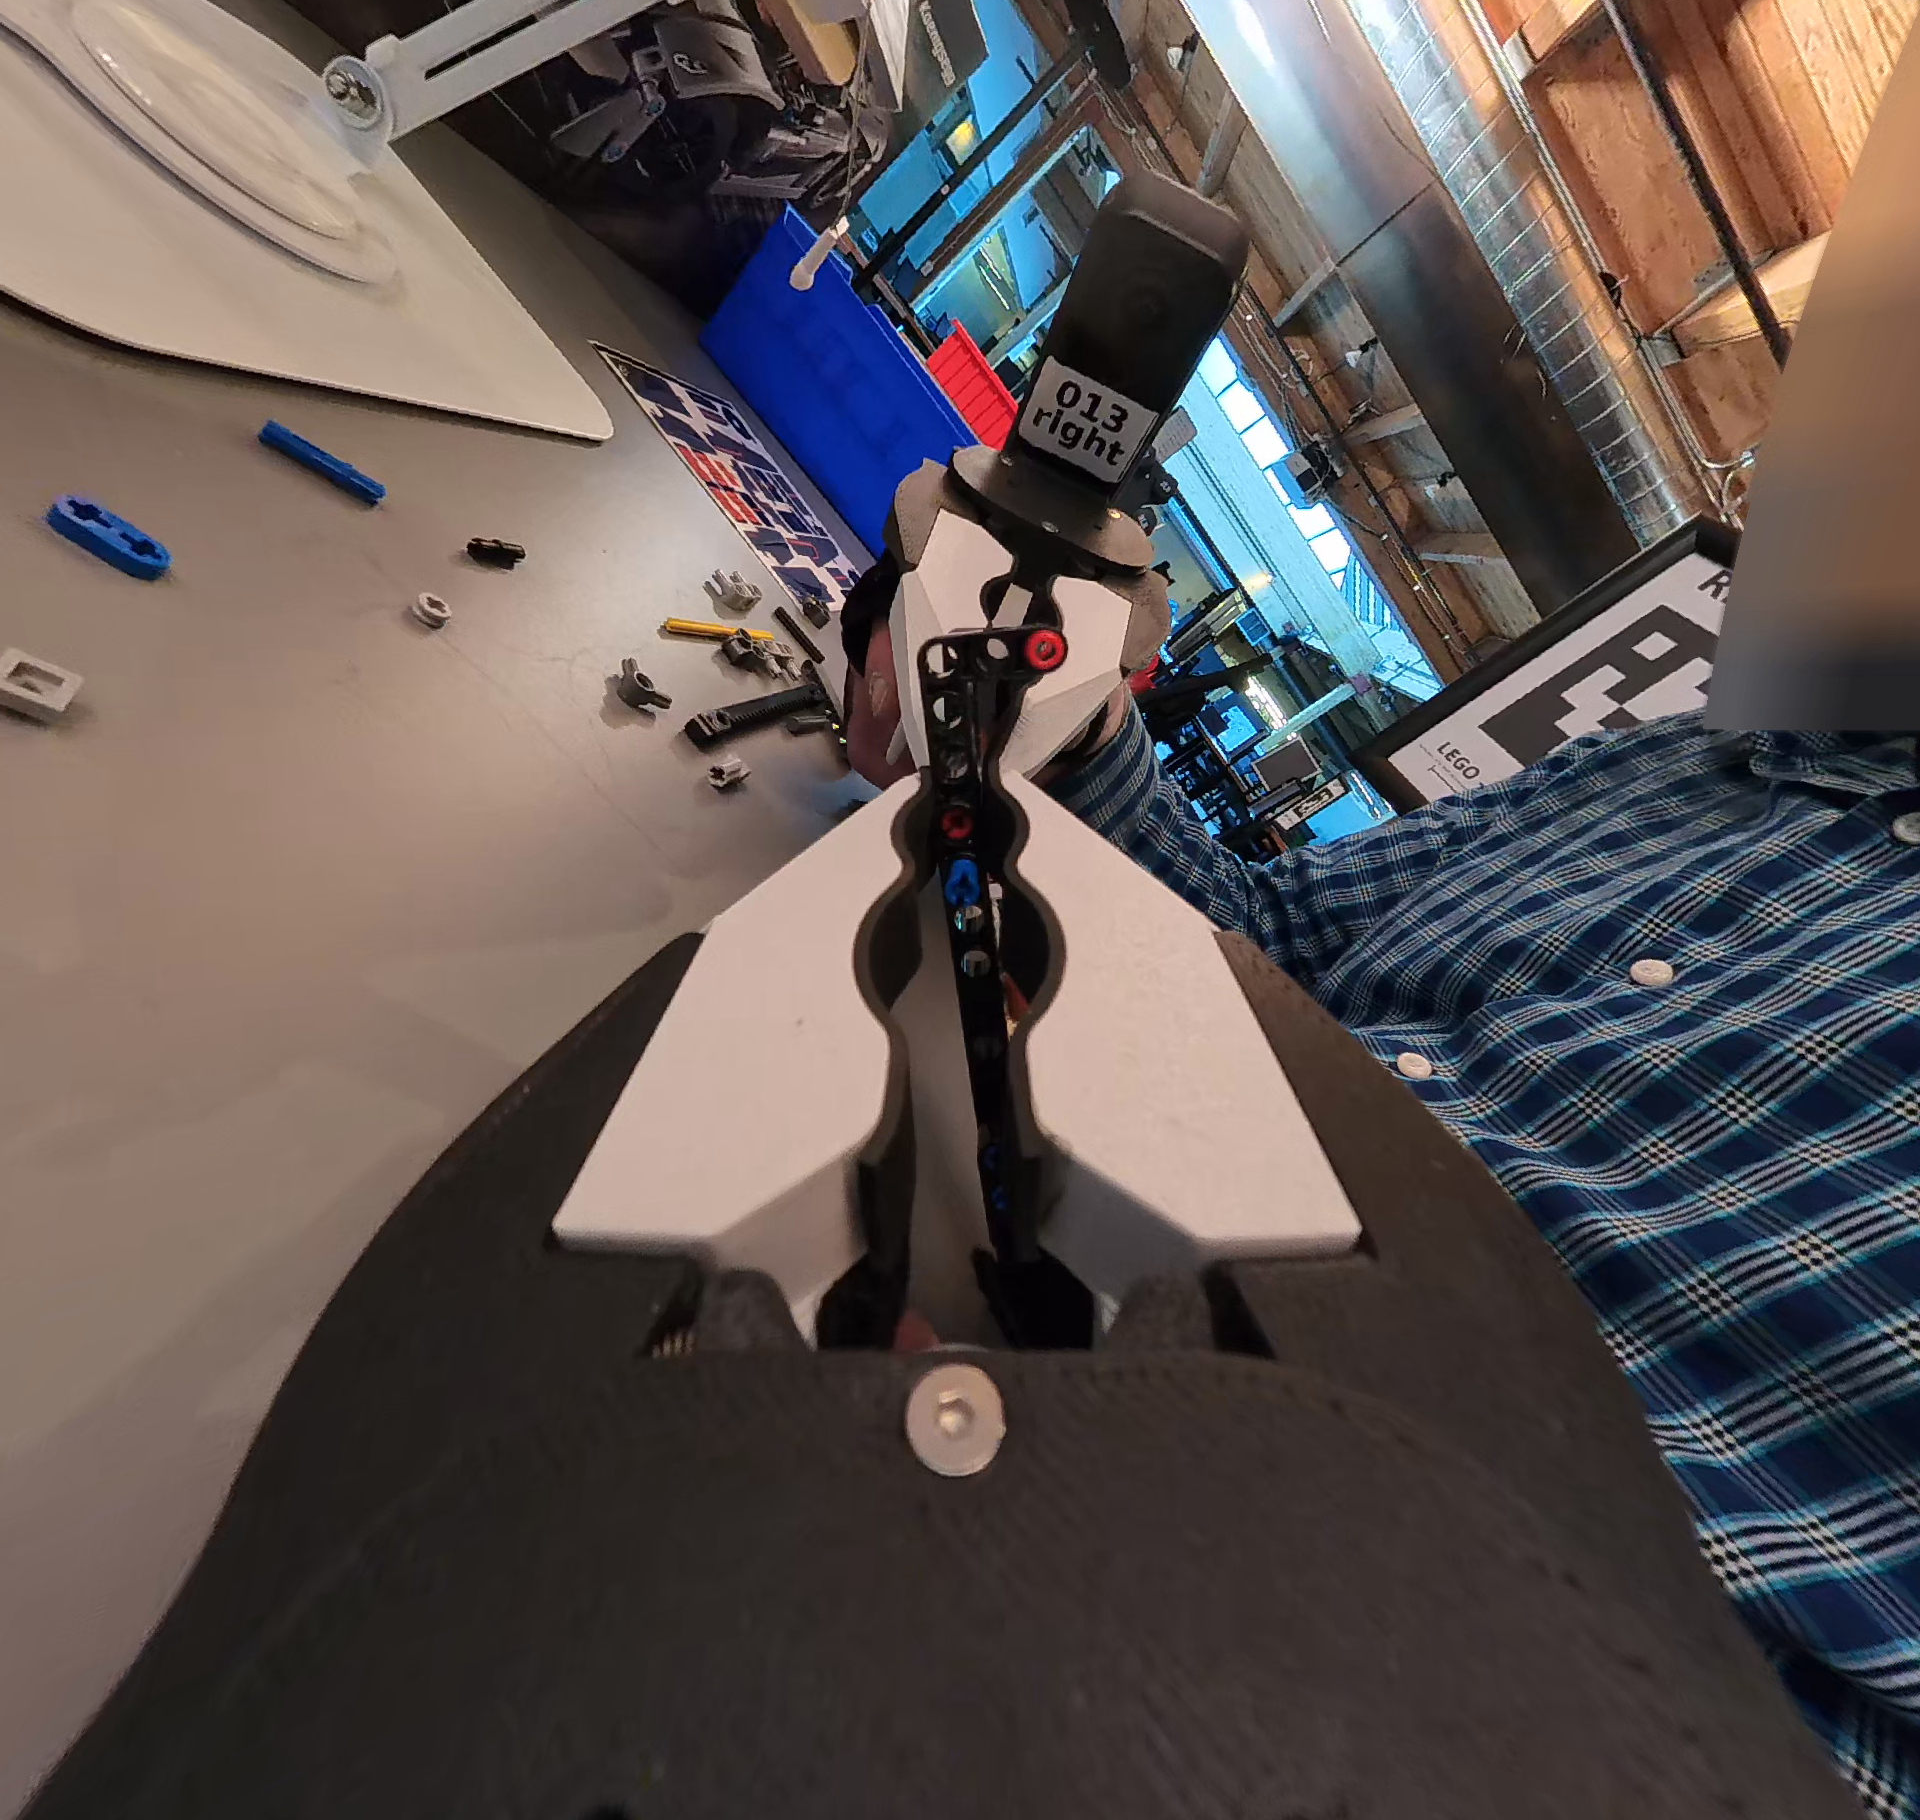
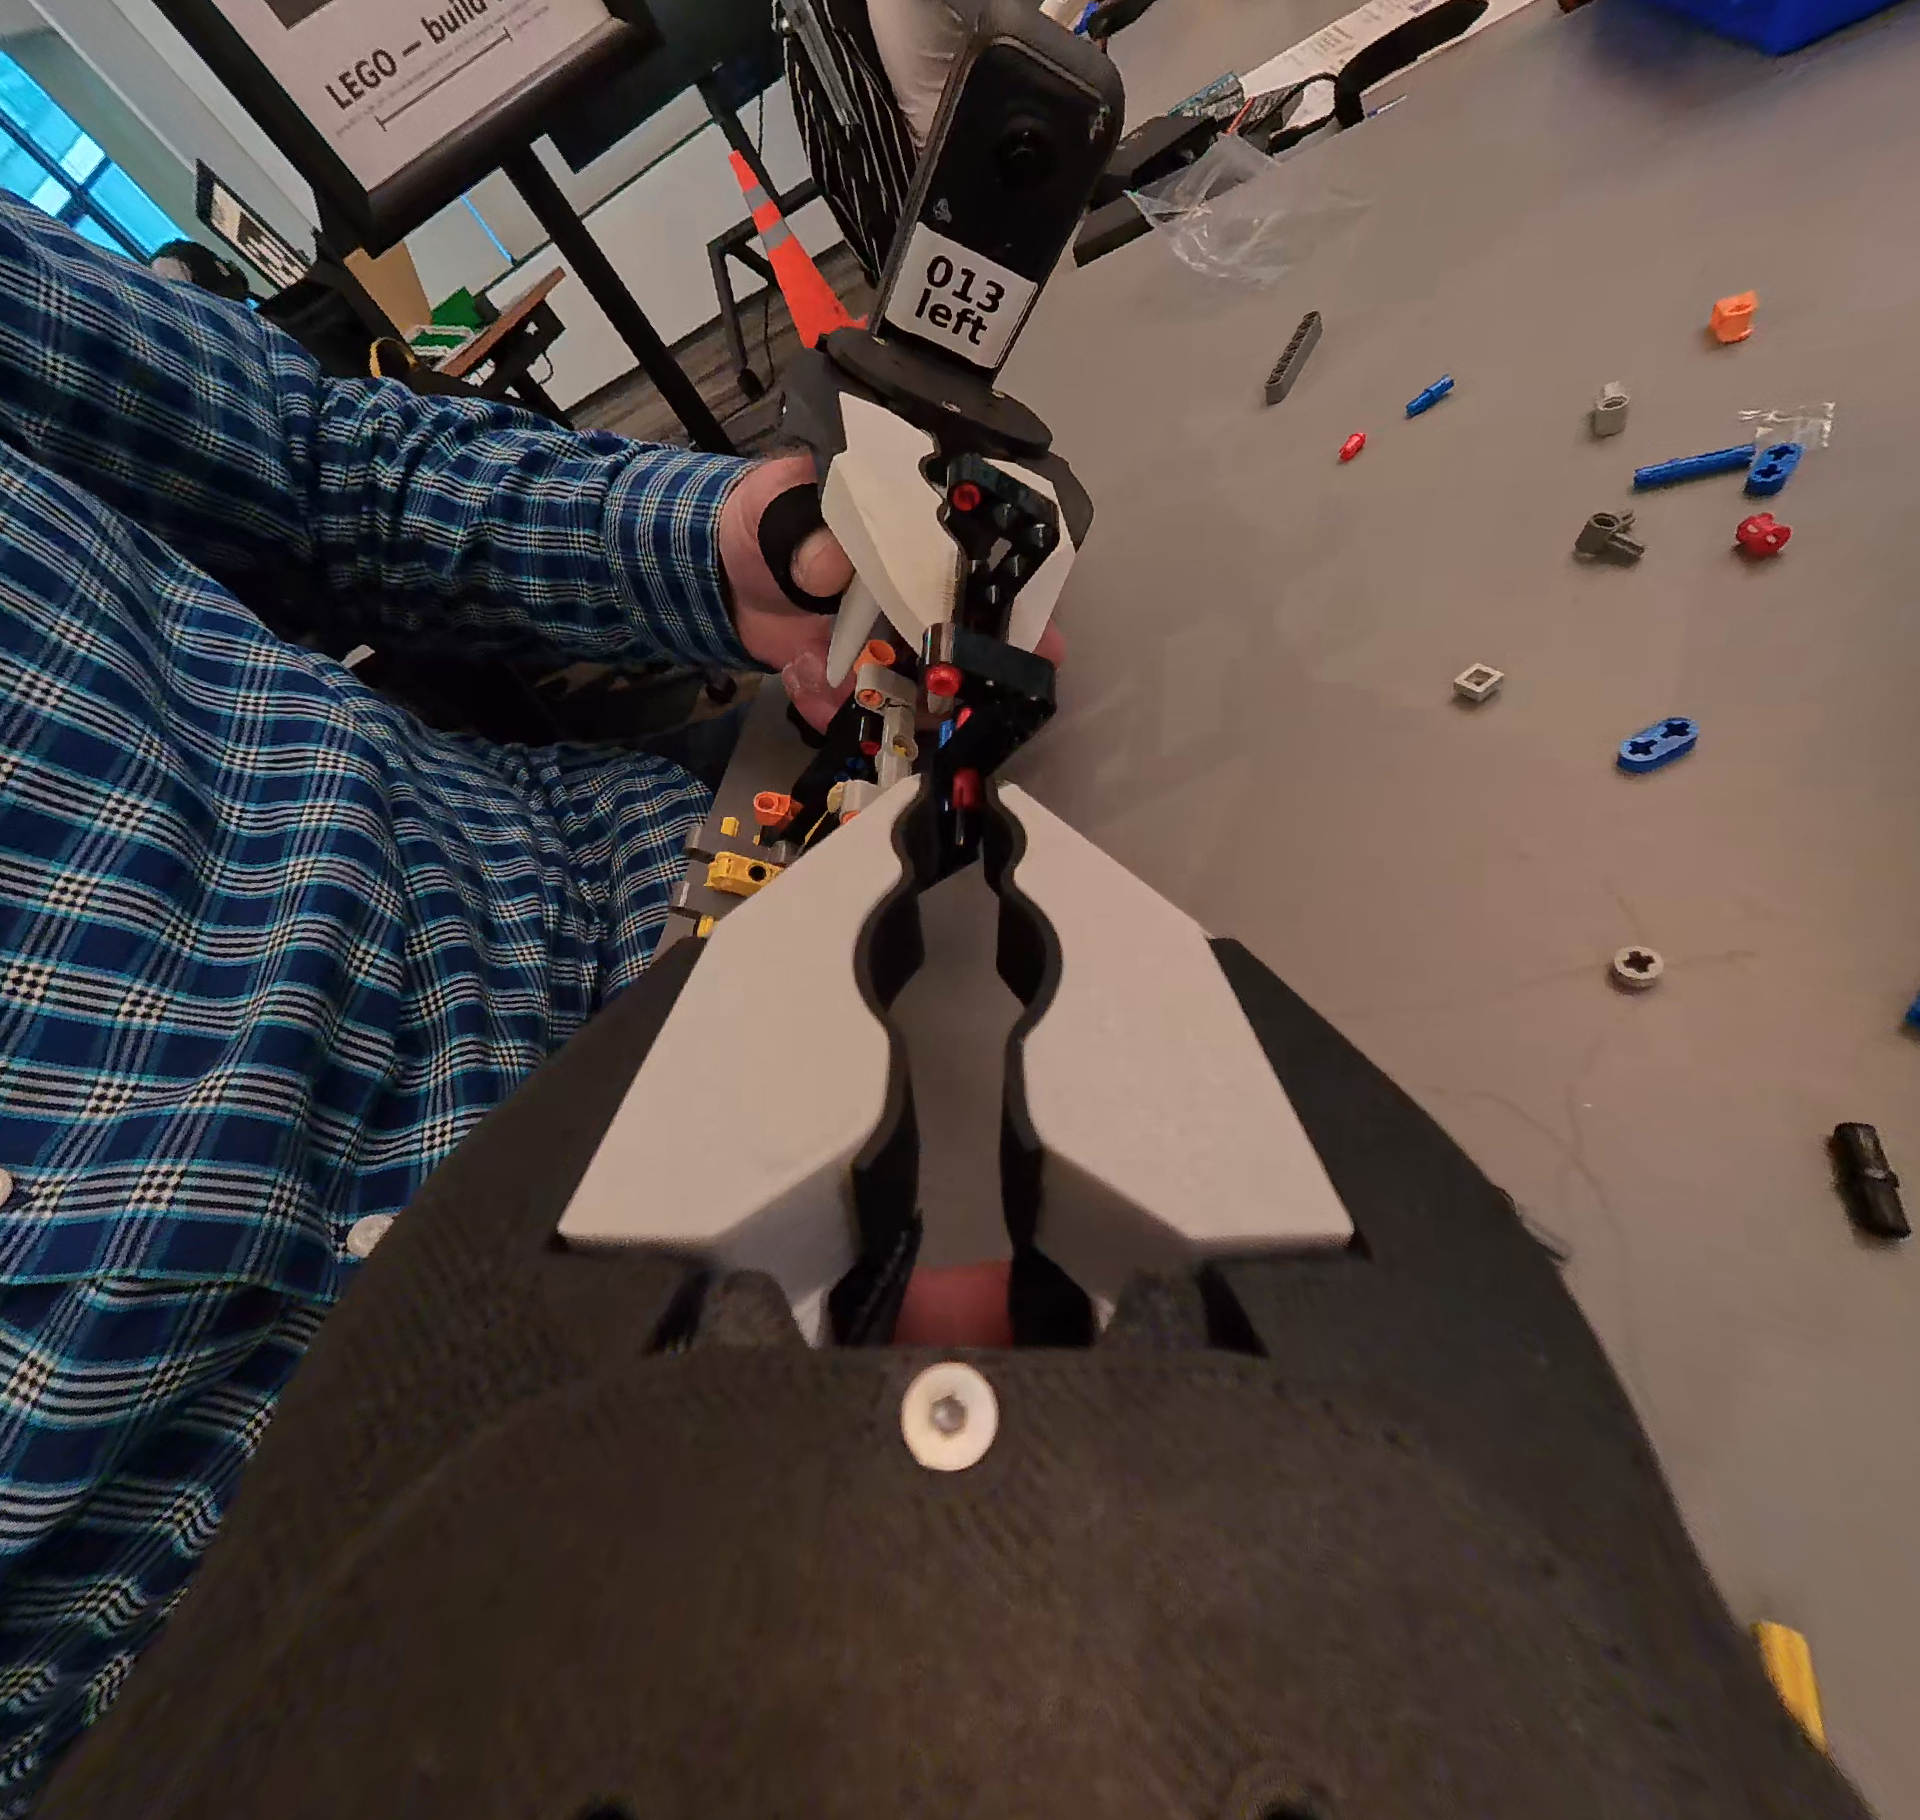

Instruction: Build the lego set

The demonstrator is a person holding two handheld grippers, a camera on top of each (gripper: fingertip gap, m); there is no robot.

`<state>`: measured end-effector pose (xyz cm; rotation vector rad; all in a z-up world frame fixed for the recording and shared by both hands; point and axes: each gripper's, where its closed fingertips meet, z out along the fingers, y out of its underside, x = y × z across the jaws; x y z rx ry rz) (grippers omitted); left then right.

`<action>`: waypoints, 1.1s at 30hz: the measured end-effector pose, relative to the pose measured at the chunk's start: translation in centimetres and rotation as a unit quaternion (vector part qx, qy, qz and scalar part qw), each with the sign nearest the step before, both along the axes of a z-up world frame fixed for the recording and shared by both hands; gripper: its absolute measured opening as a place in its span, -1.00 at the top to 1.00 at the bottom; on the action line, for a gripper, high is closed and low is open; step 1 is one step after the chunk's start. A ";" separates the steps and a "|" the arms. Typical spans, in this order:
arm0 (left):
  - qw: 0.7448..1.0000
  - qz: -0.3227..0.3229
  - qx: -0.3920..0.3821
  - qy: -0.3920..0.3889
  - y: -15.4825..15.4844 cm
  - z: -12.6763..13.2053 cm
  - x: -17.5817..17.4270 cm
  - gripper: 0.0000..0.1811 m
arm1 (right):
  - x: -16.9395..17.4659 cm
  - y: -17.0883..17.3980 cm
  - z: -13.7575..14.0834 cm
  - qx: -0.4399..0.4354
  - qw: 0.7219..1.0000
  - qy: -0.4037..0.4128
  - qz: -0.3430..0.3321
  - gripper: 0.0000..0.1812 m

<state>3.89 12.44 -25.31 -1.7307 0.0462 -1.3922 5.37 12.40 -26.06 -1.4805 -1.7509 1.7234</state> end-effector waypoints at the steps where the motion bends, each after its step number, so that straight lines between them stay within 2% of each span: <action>1: 1.000 0.001 0.000 -0.001 0.1 0.0 0.0 0.93 | 0.0 0.1 0.0 -0.002 1.000 0.001 -0.002 0.95; 10: 1.000 0.012 -0.002 0.003 0.5 -0.1 -0.1 0.93 | -0.1 0.6 -0.2 -0.026 1.000 -0.003 -0.016 0.94; 18: 1.000 0.028 -0.009 -0.004 0.9 -0.2 -0.6 0.93 | -0.2 1.5 -0.6 -0.056 0.998 -0.014 -0.035 0.82; 23: 1.000 0.018 -0.019 -0.005 0.9 -0.5 -0.4 0.93 | -0.5 1.3 -0.4 -0.069 0.997 -0.008 -0.034 0.94; 27: 0.999 0.013 -0.027 -0.017 1.0 -0.4 -0.5 0.93 | -0.5 1.2 -0.4 -0.076 0.997 -0.008 -0.032 0.95; 33: 0.998 0.007 -0.024 -0.056 0.9 0.2 -1.0 0.70 | -0.6 1.1 -0.4 -0.081 0.996 -0.009 -0.032 0.96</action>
